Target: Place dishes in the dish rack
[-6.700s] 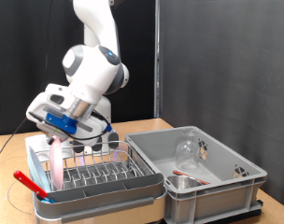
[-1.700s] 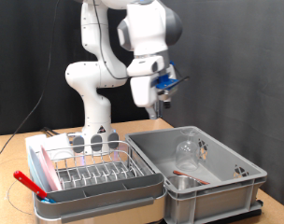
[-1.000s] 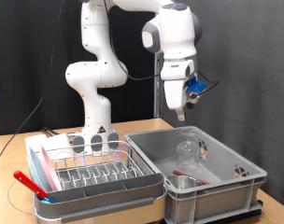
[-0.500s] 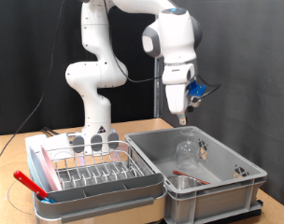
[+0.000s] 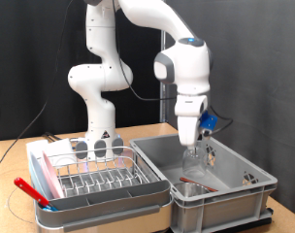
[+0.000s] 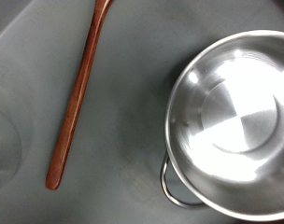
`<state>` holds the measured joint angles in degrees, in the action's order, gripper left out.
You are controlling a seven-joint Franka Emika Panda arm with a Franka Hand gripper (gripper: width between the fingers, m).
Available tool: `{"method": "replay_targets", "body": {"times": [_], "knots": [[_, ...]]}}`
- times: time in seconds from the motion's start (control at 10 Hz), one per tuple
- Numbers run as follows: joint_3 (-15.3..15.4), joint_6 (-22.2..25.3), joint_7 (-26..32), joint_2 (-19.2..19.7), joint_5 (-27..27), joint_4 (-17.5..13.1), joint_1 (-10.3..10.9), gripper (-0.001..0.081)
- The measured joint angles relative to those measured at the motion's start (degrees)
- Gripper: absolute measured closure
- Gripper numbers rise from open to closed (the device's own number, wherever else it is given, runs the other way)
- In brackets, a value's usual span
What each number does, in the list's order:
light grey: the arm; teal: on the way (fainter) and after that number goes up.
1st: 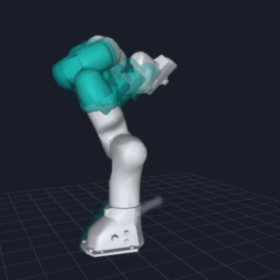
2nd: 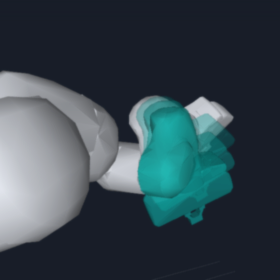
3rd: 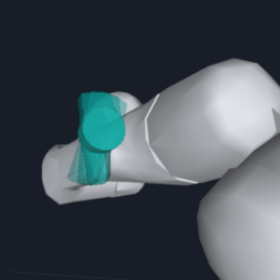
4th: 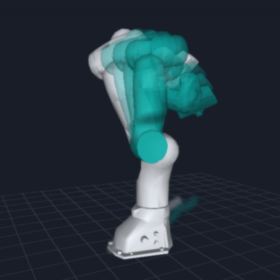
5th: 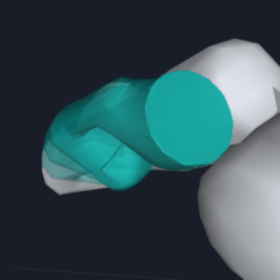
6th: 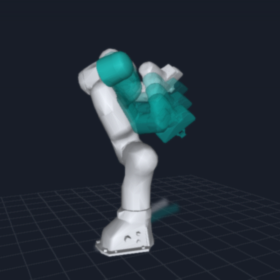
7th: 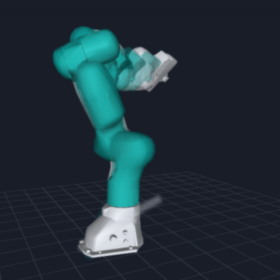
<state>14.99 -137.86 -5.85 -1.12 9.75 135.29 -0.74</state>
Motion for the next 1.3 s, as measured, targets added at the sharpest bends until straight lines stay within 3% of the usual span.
{"method": "replay_targets", "body": {"times": [0.5,0.9,1.3], "knots": [[0.9,-4.7,-1.0,7.5,-3.1,-0.3,0.1,-0.0002],[0.8,-11.2,-5.3,13.8,-8.7,0.3,0.4,-0.0002],[0.6,-14.5,-8.4,18.0,-12.0,0.3,0.9,-0.0002]]}}
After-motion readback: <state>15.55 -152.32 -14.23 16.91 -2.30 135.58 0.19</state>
